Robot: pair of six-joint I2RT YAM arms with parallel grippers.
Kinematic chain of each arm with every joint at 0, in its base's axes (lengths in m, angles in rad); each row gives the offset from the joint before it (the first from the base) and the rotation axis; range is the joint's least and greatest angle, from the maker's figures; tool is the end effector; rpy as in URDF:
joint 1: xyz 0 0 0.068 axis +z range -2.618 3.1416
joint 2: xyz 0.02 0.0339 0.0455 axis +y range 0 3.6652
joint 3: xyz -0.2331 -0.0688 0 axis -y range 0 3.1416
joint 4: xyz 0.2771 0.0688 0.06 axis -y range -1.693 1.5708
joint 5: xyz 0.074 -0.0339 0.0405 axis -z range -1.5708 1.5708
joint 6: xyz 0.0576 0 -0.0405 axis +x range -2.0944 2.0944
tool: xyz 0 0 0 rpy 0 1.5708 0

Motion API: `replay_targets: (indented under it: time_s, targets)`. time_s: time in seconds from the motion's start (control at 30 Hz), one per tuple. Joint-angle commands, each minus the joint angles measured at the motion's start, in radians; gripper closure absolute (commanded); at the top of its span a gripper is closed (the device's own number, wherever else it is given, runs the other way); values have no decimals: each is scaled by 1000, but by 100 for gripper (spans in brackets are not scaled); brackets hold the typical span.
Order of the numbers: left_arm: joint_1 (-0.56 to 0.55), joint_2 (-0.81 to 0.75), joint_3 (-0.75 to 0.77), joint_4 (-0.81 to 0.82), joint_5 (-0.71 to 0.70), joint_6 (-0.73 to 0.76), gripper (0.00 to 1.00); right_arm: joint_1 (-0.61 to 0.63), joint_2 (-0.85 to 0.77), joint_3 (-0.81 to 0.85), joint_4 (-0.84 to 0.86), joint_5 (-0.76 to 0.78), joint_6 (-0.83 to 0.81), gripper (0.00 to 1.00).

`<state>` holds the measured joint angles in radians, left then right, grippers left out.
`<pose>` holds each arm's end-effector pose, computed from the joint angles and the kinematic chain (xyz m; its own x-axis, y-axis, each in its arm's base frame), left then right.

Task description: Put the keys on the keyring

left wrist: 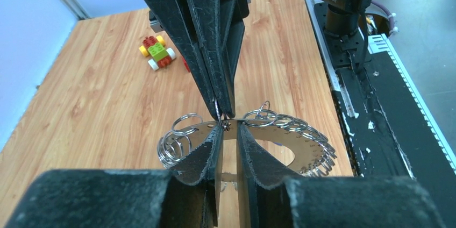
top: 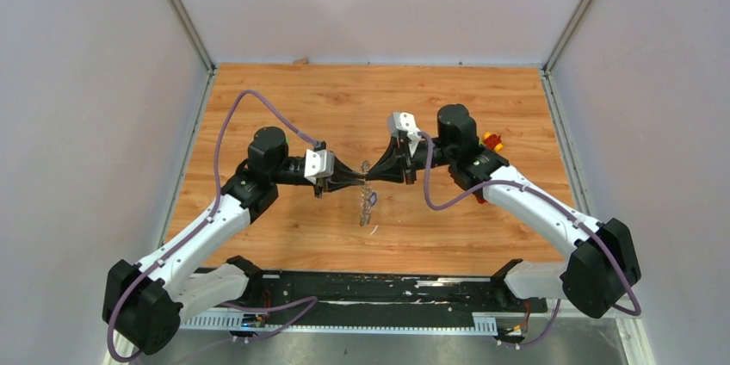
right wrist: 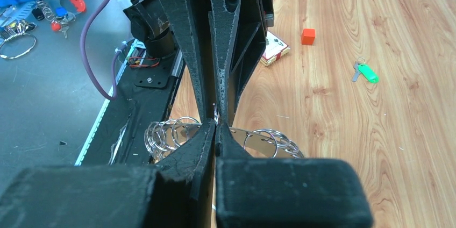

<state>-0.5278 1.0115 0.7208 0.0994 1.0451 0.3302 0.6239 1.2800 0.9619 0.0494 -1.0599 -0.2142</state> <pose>0.2168 -0.1841 0.2696 0.1644 0.0925 -0.9820 0.9863 -0.0255 0.1627 0.2414 0.2357 0.2800 -0.0047 -0.1315 -0.9913 -0.9919 -0.1253 0.0213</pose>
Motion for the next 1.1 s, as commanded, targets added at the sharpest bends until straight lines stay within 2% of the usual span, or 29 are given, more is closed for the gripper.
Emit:
replay_targets:
  time_s: [0.0,0.3,0.47,0.57,0.63,0.77,0.83,0.93,1.07]
  targets:
    - [2,-6,-4,60,20,-20,79,-6,11,3,47,-18,-9,100]
    - [2,6,-10,97,16,-49,88,-5,13,1,52,-24,-7,100]
    - [2,16,-13,120,16,-71,100,-6,16,-2,56,-25,-5,100]
    - [2,16,-6,112,-3,-97,100,-4,16,-5,51,-16,-25,100]
    - [0,15,21,28,-28,-60,100,-4,15,-3,17,6,-75,92]
    - [-43,32,183,-418,-220,201,100,-4,2,24,-119,83,-208,75]
    - [-61,57,260,-562,-290,256,100,-3,-8,34,-163,109,-240,63]
    - [-75,91,350,-685,-329,278,100,-4,-12,41,-177,105,-256,59]
    - [-86,92,359,-696,-321,286,100,4,-7,45,-174,93,-247,61]
